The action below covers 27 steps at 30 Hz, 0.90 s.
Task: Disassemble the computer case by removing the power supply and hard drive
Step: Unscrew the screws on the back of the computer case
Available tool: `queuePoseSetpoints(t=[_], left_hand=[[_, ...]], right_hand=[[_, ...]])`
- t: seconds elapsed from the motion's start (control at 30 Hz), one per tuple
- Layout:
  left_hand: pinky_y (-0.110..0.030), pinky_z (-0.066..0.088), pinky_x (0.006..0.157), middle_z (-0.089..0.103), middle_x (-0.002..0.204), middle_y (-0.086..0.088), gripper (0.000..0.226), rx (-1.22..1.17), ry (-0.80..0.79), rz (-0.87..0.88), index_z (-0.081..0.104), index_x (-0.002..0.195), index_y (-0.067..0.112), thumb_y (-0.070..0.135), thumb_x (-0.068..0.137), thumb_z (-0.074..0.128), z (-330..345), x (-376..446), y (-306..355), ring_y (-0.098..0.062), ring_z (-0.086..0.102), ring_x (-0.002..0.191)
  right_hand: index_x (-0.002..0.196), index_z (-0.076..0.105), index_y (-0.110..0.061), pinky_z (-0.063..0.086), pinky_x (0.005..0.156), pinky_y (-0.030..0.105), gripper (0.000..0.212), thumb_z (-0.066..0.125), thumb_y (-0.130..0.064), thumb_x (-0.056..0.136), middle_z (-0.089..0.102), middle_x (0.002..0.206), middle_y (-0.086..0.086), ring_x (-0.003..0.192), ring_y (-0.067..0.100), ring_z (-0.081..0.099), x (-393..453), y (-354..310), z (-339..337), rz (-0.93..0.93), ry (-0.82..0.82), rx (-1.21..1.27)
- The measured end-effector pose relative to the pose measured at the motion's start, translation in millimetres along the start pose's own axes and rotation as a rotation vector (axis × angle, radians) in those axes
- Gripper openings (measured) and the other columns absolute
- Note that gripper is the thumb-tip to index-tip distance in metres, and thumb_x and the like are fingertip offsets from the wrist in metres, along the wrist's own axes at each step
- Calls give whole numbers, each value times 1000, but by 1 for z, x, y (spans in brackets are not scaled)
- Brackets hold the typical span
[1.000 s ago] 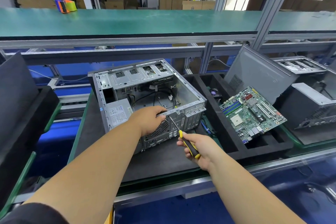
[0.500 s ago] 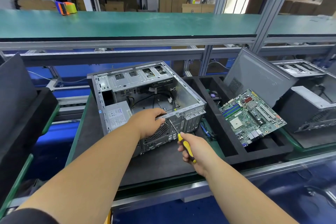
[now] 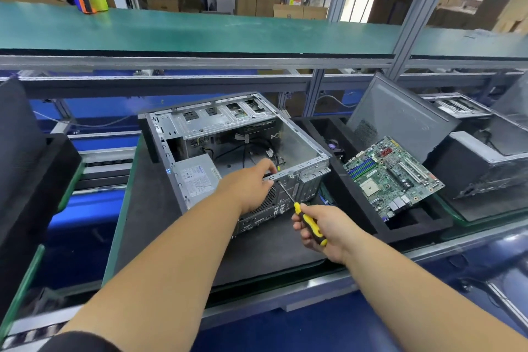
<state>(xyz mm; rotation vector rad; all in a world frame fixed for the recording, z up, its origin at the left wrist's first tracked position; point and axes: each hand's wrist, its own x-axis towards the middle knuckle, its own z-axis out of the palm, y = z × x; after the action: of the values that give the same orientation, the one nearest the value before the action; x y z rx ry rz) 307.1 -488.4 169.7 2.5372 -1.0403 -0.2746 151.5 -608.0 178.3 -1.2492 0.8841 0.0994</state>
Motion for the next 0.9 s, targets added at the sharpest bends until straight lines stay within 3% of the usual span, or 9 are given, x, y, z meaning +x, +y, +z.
queuePoseSetpoints(t=[0.23,0.3,0.4,0.5,0.67,0.9], left_hand=[[-32,43,70,65,120,10,15,-17,31,-66,38,112,50,44,99,42,-1,0,5,-19,61,87],[-33,47,74,64,122,11,19,-26,22,-76,37,113,54,43,98,44,-2,0,6,-17,62,88],[-36,48,89,60,132,13,29,-49,10,-107,37,122,54,43,97,47,-4,0,7,-17,62,104],[-32,47,87,60,127,20,27,-44,17,-113,44,122,54,43,98,46,-5,-1,6,-11,59,105],[-37,46,99,58,132,19,28,-123,-5,-142,49,123,51,39,98,50,-8,-2,7,-10,56,119],[-32,44,101,61,128,17,29,-185,-23,-165,54,123,45,36,96,56,-10,-1,8,-8,56,118]], right_hand=[[77,58,-9,35,35,18,26,60,-25,97,54,59,3,35,8,40,8,-4,-8,85,-147,143],[75,57,-10,34,35,18,26,61,-24,96,52,59,2,35,8,38,12,-2,-9,104,-165,156],[71,55,-11,31,35,18,27,63,-21,94,49,57,2,33,9,35,18,-1,-10,113,-186,160],[68,54,-11,29,35,19,27,62,-21,93,48,56,2,33,10,33,22,-4,-13,147,-221,165],[76,59,-4,33,40,21,36,57,-36,93,51,58,6,37,13,37,25,-6,-19,202,-307,128],[76,62,-4,38,43,23,30,60,-27,96,56,59,4,40,12,43,33,2,-27,88,-245,110]])
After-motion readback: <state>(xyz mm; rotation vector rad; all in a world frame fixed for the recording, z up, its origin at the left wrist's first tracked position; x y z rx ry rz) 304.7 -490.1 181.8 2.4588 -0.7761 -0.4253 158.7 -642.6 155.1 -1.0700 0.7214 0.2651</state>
